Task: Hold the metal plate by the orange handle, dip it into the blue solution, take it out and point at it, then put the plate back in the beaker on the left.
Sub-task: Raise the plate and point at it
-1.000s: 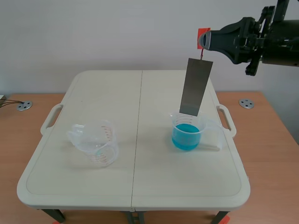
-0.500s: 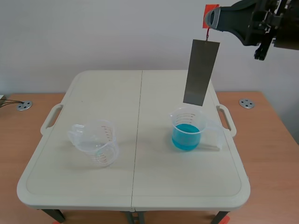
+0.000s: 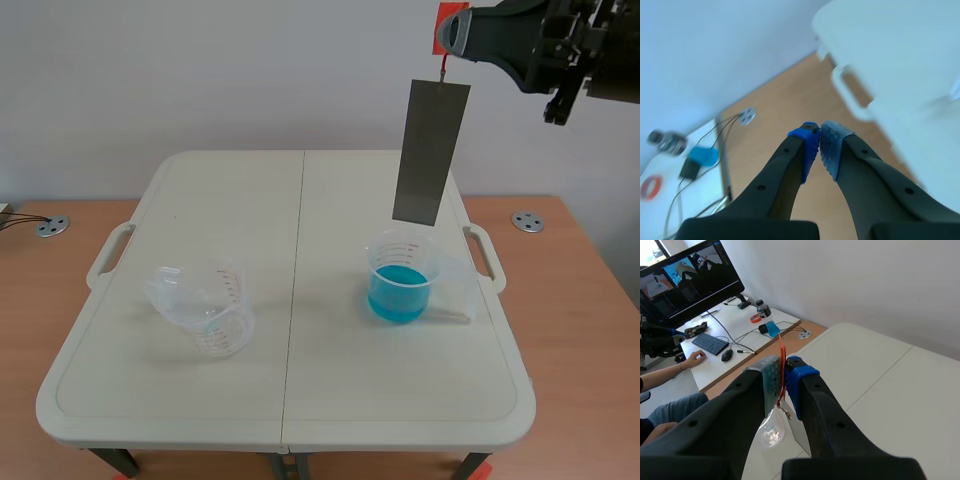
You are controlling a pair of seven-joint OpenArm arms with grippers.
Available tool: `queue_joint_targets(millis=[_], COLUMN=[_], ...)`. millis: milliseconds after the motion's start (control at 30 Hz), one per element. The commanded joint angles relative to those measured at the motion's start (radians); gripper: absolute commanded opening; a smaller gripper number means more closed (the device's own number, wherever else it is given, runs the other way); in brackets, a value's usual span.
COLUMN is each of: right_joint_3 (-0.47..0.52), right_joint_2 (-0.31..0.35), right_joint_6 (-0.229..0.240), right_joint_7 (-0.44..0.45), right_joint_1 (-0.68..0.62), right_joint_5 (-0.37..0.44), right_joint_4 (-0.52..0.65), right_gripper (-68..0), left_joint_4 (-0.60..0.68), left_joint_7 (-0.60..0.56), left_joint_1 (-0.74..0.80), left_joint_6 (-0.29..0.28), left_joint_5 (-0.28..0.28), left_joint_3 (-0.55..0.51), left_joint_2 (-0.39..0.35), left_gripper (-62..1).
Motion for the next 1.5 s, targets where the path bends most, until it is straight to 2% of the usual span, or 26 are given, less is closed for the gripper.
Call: queue_joint_targets(millis=[0,200,467,700,900,1100,1300,1467], right_joint_3=[0.012,0.012,0.012,0.012,0.012,0.012,0.012,0.012], right_joint_2=[0.014,0.014,0.014,0.013,0.013,0.013,0.013,0.013], right_joint_6=[0.012,0.012,0.012,0.012,0.012,0.012,0.012,0.012], right_joint_7=[0.015,0.015,0.019,0.019,0.019,0.019,0.019,0.019], right_joint_1=[0.023,0.023,0.023,0.023,0.023,0.023,0.023,0.023], right_joint_5=[0.037,0.045,0.050,0.054,0.060,0.064,0.063,0.064], right_joint_4=[0.018,0.018,0.018,0.018,0.018,0.018,0.018,0.018], right_gripper=[-66.2,-66.2,-66.2,-66.2,-66.2,-66.2,-66.2,-66.2], left_joint_4=[0.030,0.048,0.047,0.047,0.044,0.042,0.031,0.019], left_joint_7=[-0.008,0.010,0.087,0.174,0.257,0.304,0.346,0.373], left_joint_1=[-0.031,-0.205,-0.450,-0.595,-0.678,-0.729,-0.764,-0.775], left_joint_6=[-0.017,-0.071,-0.075,-0.071,-0.055,-0.052,-0.002,0.027], left_joint_5=[-0.003,0.012,0.160,0.243,0.282,0.286,0.290,0.330], left_joint_3=[0.045,0.256,0.516,0.679,0.778,0.845,0.893,0.912], left_joint_2=[0.005,0.022,0.157,0.298,0.406,0.488,0.555,0.605], left_gripper=[-54.9,-54.9,-54.9,-54.9,-54.9,-54.9,-54.9,-54.9])
